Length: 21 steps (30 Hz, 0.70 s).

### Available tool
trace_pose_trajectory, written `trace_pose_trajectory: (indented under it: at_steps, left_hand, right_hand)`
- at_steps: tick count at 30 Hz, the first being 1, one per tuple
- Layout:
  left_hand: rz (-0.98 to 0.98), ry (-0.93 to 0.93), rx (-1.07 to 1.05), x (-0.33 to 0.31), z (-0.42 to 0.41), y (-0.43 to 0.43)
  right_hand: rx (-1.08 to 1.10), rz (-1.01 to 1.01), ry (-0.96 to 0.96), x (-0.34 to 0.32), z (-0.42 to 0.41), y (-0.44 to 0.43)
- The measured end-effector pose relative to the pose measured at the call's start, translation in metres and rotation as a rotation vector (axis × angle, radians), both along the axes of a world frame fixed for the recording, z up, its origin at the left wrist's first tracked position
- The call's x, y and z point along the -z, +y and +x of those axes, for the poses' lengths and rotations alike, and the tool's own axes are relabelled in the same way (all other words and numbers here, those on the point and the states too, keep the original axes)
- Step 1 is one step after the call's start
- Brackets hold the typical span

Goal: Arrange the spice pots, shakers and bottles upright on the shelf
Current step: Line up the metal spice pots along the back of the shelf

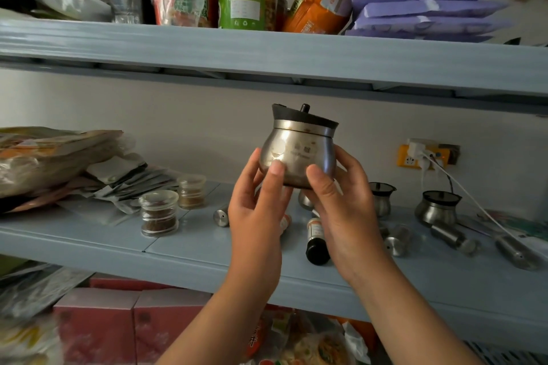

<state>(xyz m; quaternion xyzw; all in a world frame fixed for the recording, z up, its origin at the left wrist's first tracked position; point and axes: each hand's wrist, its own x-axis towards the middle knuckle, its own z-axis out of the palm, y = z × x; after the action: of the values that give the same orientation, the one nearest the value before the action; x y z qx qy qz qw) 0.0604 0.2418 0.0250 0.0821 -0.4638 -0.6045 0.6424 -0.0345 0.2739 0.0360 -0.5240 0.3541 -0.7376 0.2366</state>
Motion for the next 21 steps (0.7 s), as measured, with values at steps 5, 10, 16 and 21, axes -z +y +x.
trace_pose_trajectory:
  at_steps: [5, 10, 16, 21]
  left_hand:
    - [-0.035, -0.111, -0.035, 0.005, 0.006, -0.006]
    - [-0.072, -0.185, -0.042, 0.005, 0.005, -0.012]
    - [-0.019, -0.169, -0.078, 0.005, 0.004, -0.018]
    - [-0.005, -0.203, -0.100, 0.012, 0.005, -0.029]
  right_hand:
    - [-0.045, 0.002, -0.131, 0.006, -0.007, -0.005]
    - [-0.090, -0.016, -0.224, 0.003, -0.014, -0.009]
    - [-0.002, 0.051, -0.039, 0.010, -0.013, -0.014]
    - [0.113, 0.111, 0.114, 0.011, -0.016, -0.023]
